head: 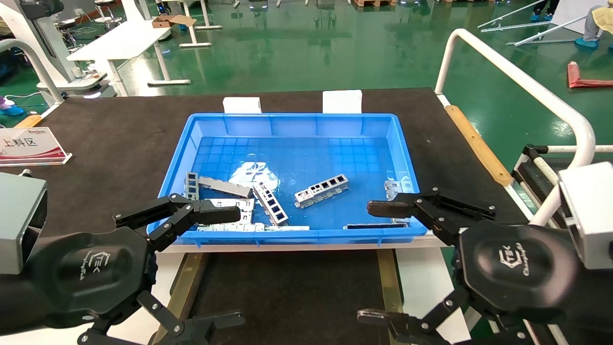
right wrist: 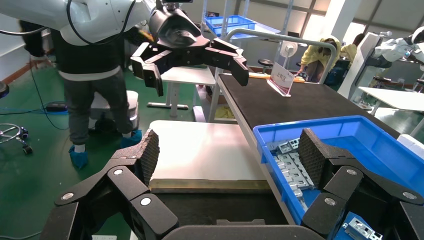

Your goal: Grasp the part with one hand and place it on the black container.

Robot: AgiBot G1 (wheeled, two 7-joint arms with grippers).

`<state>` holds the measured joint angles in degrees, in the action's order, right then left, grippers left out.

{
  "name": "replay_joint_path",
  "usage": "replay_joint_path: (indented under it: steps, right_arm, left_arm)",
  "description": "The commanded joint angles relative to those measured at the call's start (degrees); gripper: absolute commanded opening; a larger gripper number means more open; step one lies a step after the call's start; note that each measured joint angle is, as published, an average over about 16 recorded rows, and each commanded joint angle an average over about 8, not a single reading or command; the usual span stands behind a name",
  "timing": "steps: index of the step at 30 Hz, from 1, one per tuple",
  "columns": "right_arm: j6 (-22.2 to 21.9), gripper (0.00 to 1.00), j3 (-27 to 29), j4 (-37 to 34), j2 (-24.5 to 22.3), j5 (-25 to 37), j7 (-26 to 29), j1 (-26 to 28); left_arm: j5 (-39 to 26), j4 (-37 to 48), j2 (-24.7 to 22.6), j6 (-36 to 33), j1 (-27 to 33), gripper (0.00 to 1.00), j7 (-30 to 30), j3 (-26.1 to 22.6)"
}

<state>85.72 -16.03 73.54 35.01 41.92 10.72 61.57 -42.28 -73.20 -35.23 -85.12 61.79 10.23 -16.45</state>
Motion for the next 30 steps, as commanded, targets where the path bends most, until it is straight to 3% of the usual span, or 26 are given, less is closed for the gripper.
replay_joint_path:
  steps: [1, 12, 30]
  right_arm:
    - [0.0, 1.0, -0.01, -0.01, 0.0, 0.0, -0.01, 0.01]
    - [0.0, 1.0, -0.06, -0.03, -0.01, -0.03, -0.04, 0.03]
    - [-0.03, 1.0, -0.14, -0.04, -0.05, -0.08, -0.08, 0.05]
  left_arm:
    - [0.04, 0.04, -0.07, 0.05, 0.02, 1.0, -0.02, 0.01]
    - [-6.31, 1.51, -2.56, 3.32, 1.71, 1.0, -2.01, -2.06]
    - [-19.85, 13.2, -15.35, 12.56, 9.88, 1.0, -2.57, -8.9]
